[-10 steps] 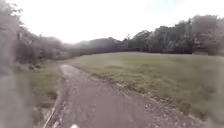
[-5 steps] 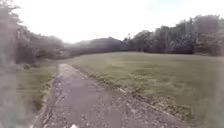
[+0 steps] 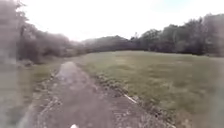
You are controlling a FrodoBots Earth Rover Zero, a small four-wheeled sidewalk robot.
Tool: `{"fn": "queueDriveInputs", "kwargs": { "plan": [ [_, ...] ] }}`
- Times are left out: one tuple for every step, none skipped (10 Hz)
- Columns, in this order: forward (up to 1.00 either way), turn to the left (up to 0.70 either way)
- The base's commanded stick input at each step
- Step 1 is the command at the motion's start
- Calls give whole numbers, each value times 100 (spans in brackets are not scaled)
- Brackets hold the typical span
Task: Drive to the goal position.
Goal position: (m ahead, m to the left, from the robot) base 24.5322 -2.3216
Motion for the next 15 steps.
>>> {"fn": "queueDriveInputs", "kwargs": {
  "plan": [
    [100, 0],
    [100, 2],
    [100, 27],
    [0, 100],
    [0, 100],
    [0, 100],
    [0, 100],
    [0, 100],
    [0, 100],
    [0, 100],
    [0, 100],
    [0, 100],
    [0, 100],
    [0, 100],
    [0, 77]
  ]
}}
